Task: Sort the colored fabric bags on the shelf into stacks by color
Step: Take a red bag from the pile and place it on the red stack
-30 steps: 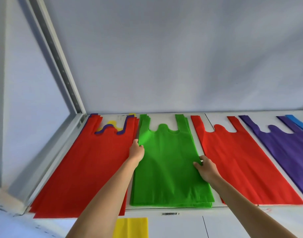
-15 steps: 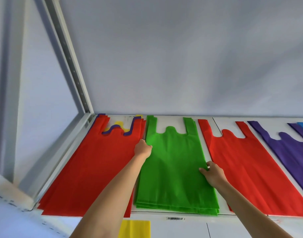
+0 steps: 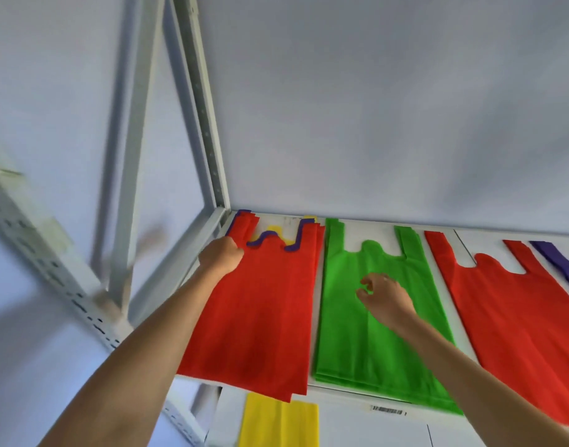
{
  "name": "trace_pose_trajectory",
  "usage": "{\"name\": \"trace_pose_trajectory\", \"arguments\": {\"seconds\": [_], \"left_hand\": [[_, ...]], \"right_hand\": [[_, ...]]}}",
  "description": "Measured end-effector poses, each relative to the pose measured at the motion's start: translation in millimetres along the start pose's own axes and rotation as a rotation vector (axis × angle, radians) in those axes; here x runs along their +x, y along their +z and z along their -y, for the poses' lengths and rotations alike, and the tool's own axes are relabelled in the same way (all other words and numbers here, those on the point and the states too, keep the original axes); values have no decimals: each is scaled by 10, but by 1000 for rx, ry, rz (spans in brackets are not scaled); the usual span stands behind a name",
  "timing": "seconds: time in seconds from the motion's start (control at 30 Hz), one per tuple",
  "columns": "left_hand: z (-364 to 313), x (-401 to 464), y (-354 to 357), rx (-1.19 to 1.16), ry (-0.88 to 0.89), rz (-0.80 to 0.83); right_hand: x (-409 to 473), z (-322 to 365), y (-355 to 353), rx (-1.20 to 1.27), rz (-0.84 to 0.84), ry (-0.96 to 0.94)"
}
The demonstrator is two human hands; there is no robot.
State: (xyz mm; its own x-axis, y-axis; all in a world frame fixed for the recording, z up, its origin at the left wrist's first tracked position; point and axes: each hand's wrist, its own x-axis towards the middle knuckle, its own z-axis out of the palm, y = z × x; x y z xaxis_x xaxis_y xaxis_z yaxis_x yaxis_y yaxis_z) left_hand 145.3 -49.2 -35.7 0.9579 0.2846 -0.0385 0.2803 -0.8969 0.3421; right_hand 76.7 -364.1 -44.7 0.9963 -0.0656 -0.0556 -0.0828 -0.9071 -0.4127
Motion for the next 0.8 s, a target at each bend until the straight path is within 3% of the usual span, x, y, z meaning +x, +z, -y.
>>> {"name": "trace_pose_trajectory", "arguments": {"seconds": [0.13,0.27,0.5,0.63,0.8], "left_hand": [[478,-69,197,174,-78,118],[648,-140,404,281,70,65],[614,-145,527,212,133,56],[618,-163,606,254,179,53],[560,-202,586,219,297,-69]], "right_hand": [[83,546,424,101,141,57],[121,788,710,166,220,130],[161,949,767,232,34,223],[155,969,761,301,21,247],[112,971,869,347,29,255]]}}
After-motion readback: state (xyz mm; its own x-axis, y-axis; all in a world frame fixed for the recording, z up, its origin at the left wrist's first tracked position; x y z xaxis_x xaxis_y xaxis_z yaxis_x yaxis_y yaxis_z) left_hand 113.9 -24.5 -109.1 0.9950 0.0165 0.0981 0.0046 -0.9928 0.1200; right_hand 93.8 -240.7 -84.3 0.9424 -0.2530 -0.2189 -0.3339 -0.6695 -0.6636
